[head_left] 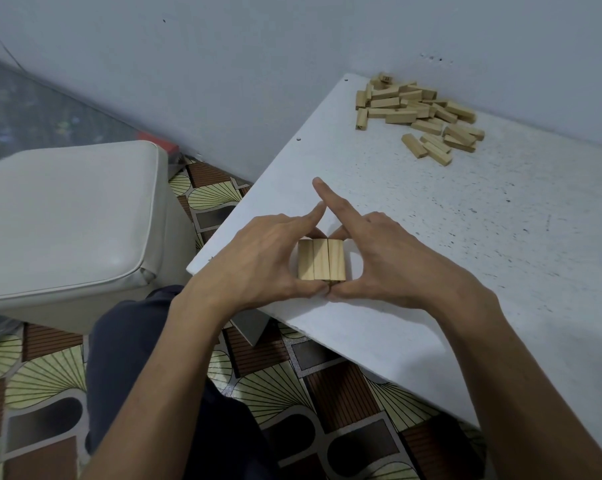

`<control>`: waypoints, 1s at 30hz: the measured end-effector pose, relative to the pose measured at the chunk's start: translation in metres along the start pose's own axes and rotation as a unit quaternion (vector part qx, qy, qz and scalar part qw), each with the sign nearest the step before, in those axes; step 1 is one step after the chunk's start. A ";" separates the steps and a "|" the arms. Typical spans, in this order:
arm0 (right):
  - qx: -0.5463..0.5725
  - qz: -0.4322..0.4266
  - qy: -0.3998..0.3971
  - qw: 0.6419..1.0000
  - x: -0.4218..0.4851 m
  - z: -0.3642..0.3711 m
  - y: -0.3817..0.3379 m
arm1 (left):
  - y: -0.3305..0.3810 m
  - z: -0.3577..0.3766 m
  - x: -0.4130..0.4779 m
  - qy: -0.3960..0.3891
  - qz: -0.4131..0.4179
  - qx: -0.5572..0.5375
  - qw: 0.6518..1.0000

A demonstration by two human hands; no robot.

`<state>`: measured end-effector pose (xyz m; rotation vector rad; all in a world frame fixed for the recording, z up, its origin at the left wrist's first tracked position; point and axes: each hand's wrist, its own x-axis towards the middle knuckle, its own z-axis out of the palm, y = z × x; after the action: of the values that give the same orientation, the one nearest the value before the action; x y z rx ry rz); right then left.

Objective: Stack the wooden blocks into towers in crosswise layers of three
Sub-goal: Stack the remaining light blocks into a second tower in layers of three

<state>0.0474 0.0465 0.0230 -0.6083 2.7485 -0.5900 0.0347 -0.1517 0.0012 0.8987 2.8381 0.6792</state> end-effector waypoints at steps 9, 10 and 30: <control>-0.008 0.003 -0.001 1.000 0.001 0.002 0.002 | 0.002 -0.001 -0.001 -0.008 0.000 0.015 1.000; -0.008 0.004 -0.001 1.000 0.001 0.002 0.003 | 0.002 -0.001 -0.001 -0.009 0.000 0.017 1.000; 0.075 0.068 0.061 0.993 -0.013 -0.049 0.031 | -0.002 -0.027 0.027 0.021 -0.019 -0.159 0.987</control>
<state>0.0315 0.0943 0.0544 -0.3592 2.7967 -0.8172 0.0058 -0.1481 0.0264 0.7840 2.6626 1.1170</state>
